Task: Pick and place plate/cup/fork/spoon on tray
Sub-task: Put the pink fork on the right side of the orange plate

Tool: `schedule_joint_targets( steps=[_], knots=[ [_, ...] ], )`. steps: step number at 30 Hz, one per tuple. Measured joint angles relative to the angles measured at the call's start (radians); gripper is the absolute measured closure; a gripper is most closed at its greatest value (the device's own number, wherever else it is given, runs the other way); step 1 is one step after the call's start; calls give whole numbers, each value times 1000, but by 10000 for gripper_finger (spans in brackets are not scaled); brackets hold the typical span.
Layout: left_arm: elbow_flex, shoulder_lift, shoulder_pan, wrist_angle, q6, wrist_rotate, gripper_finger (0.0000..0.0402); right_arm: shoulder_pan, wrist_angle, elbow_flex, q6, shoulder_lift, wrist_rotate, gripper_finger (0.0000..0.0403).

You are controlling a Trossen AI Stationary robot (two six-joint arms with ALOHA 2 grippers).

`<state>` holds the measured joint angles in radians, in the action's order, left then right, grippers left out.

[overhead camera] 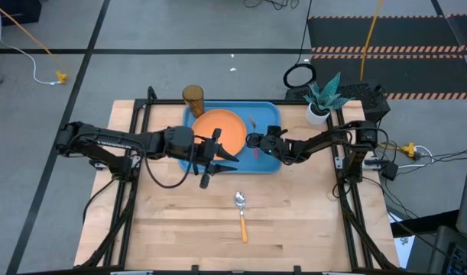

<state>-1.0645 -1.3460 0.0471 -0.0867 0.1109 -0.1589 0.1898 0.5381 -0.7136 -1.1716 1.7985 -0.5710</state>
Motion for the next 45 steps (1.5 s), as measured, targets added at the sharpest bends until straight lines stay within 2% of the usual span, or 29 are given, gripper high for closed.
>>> schedule_joint_targets(
  steps=[9, 16, 20, 22, 27, 31, 35, 39, 45],
  knots=[
    [0, 0, 0, -1, 8, 0, 275, 1, 3, 0, 2, 0, 0, 322],
    [0, 0, -1, 0, 8, 0, 275, -2, 15, -1, 52, -12, 4, 317],
    [0, 0, -1, 0, 11, 0, 275, -14, 6, -7, 116, -46, 90, 317],
    [0, 0, -1, 1, 14, 0, 275, -20, -42, -16, 136, -66, 128, 317],
    [0, 0, -1, 1, 12, 0, 275, -5, -303, -95, 153, -105, 151, 317],
    [0, 0, -1, 4, 12, 0, 275, 37, -460, -211, 272, -106, 162, 316],
    [0, 0, 0, 28, -2, 0, 275, 123, -585, -283, 381, -106, 255, 316],
    [0, 0, 0, 60, -8, 1, 275, 194, -580, -288, 485, -106, 363, 320],
    [0, 0, 0, 89, -2, 5, 275, 230, -556, -288, 666, -106, 474, 371]
  ],
)
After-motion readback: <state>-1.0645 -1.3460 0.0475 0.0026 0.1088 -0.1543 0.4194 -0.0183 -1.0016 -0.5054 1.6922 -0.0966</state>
